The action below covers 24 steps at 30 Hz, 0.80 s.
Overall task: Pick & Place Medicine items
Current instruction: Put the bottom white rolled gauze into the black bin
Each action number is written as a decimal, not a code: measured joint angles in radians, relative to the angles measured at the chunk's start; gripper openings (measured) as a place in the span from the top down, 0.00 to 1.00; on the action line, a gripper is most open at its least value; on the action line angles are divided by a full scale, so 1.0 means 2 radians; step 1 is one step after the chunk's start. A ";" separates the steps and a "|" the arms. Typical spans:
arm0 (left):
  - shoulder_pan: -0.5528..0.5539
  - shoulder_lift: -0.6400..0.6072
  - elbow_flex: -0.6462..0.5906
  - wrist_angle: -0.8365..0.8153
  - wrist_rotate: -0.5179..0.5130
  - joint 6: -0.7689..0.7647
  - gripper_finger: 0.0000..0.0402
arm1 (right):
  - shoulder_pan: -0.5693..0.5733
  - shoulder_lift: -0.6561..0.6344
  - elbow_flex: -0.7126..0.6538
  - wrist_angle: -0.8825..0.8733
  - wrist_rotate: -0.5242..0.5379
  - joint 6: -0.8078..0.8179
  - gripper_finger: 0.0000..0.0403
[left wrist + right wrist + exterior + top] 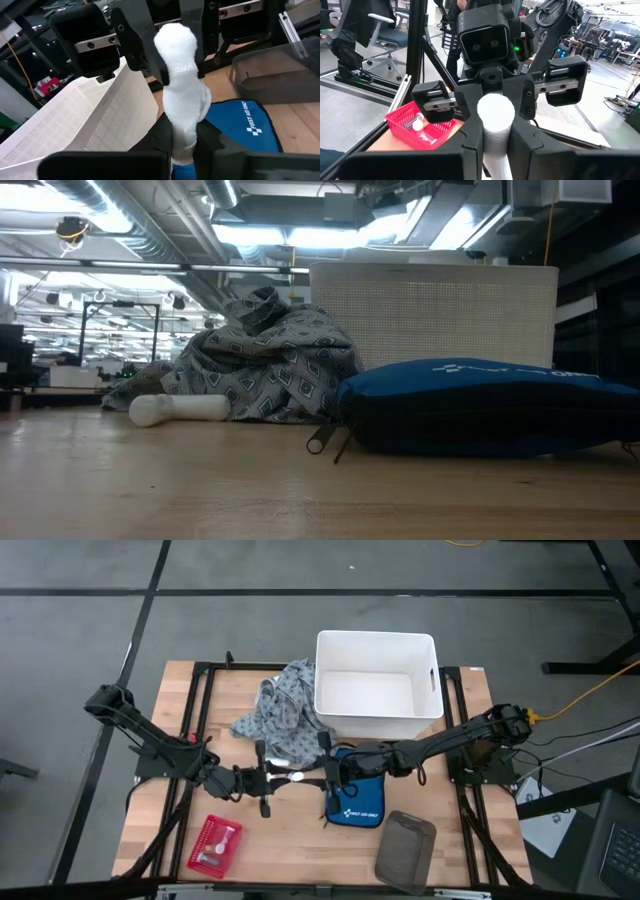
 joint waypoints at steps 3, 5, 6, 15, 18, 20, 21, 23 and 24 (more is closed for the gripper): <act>-0.001 0.000 0.001 -0.007 -0.008 -0.003 0.88 | 0.000 0.000 0.000 0.000 0.002 0.000 0.85; -0.008 -0.001 0.001 -0.023 -0.036 -0.001 0.82 | 0.000 0.000 0.000 -0.004 0.004 0.000 0.84; -0.013 -0.002 0.001 -0.033 -0.053 0.003 0.79 | -0.001 0.001 0.000 -0.005 0.005 0.000 0.83; -0.084 -0.015 0.001 -0.071 -0.265 0.004 0.51 | -0.002 -0.002 0.000 -0.041 0.075 0.001 0.85; -0.109 -0.026 0.001 -0.094 -0.302 -0.016 0.46 | -0.002 -0.009 0.000 -0.075 0.105 0.026 0.84; -0.122 -0.033 0.001 -0.100 -0.305 -0.022 0.45 | -0.001 -0.018 0.000 -0.113 0.131 0.050 0.84; -0.128 -0.036 0.001 -0.101 -0.307 -0.023 0.45 | 0.001 -0.025 0.000 -0.146 0.148 0.067 0.84; -0.137 -0.042 0.001 -0.101 -0.315 -0.022 0.45 | 0.004 -0.037 0.000 -0.206 0.183 0.113 0.84; -0.140 -0.044 0.001 -0.101 -0.319 -0.022 0.45 | 0.007 -0.044 0.000 -0.242 0.195 0.140 0.84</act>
